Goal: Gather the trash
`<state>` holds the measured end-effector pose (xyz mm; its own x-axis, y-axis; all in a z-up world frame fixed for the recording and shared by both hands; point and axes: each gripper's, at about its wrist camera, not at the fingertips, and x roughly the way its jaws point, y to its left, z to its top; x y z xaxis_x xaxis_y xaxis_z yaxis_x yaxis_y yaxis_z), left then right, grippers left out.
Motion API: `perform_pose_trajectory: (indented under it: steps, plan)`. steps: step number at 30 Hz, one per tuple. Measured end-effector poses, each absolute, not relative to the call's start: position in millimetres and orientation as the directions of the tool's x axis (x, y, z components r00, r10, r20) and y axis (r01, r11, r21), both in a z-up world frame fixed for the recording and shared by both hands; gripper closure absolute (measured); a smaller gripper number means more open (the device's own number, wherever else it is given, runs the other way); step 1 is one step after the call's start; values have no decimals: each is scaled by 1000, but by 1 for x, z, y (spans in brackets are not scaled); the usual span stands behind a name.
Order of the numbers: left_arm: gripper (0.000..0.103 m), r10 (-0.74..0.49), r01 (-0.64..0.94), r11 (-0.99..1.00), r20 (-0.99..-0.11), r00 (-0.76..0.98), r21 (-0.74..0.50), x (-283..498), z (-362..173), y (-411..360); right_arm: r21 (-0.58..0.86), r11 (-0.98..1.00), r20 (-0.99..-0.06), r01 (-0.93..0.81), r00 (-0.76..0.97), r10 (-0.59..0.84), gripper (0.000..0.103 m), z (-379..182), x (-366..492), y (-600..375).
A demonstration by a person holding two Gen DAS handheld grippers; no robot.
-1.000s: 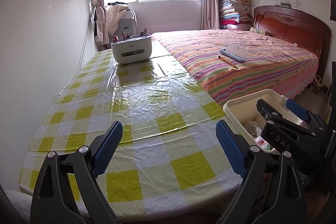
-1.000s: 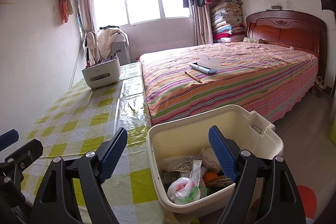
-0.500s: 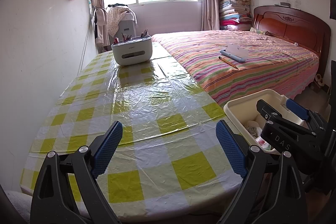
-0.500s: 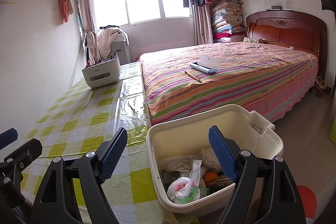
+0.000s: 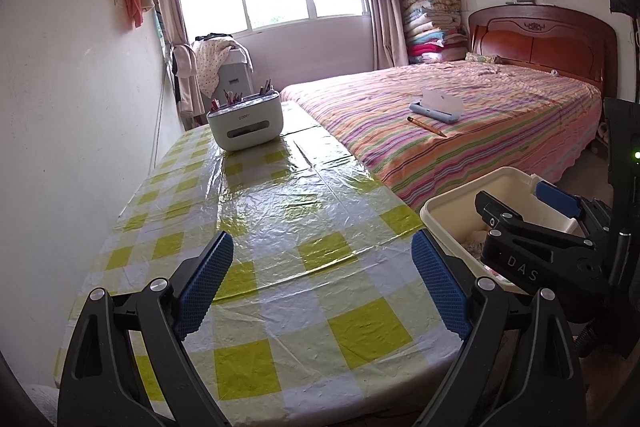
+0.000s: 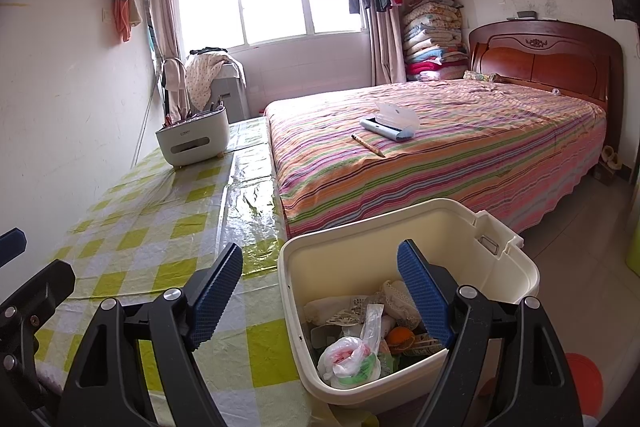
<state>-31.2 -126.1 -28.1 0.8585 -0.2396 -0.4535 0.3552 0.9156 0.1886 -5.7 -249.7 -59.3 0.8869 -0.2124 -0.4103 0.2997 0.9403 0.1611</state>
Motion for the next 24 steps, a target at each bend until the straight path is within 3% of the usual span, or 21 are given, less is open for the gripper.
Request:
perform_pose_trajectory:
  steps: [6,14,24]
  plan:
    - [13,-256,366,909,-428,867,200,-37,-27,-128,161,940,-412,300,886,-212,25,-59,-6,-251]
    - [12,-255,367,915,-463,849,168,-30,-29,-127,162,940,-413,301,886,-212,25,-59,-6,-252]
    - [12,-232,355,908,-437,869,224,-35,-29,-133,162,940,-413,301,886,-212,25,-59,-6,-252]
